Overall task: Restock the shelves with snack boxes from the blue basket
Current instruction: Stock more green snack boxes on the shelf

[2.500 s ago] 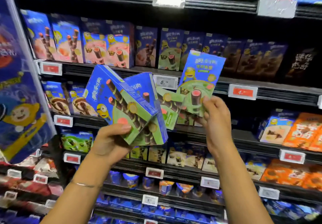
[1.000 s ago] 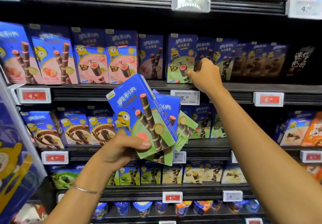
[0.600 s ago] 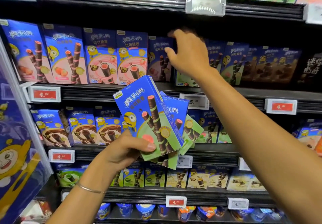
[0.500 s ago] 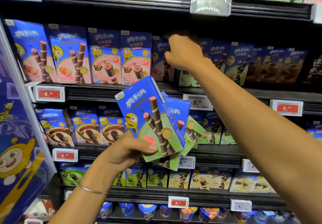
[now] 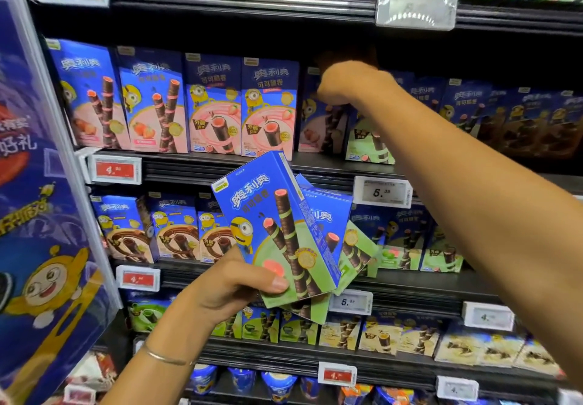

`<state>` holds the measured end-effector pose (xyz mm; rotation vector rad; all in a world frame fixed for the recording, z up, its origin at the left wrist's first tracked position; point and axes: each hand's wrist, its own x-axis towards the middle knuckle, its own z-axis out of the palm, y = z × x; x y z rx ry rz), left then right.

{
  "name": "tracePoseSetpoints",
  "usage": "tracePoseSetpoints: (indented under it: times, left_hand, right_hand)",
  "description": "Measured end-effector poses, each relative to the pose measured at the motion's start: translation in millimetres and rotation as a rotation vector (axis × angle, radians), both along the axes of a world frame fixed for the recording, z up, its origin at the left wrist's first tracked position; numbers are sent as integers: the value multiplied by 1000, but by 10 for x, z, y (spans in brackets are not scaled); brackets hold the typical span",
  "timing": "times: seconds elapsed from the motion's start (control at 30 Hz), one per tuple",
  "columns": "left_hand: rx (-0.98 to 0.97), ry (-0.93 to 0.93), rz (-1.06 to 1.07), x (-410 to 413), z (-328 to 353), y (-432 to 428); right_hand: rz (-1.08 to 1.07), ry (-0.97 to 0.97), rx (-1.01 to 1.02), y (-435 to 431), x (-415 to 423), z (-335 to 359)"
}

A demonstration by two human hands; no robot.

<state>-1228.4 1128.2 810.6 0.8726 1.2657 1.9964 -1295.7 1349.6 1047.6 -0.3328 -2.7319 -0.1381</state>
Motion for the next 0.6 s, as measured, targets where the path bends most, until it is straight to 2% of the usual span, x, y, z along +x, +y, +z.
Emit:
tracePoseSetpoints:
  times: [0.27, 0.6]
  left_hand:
    - [11, 11, -16, 18, -25, -25]
    - [19, -24, -23, 42, -78, -33]
  right_hand:
    - [114, 166, -100, 102, 161, -20]
    - [262, 236, -102, 197, 221, -94]
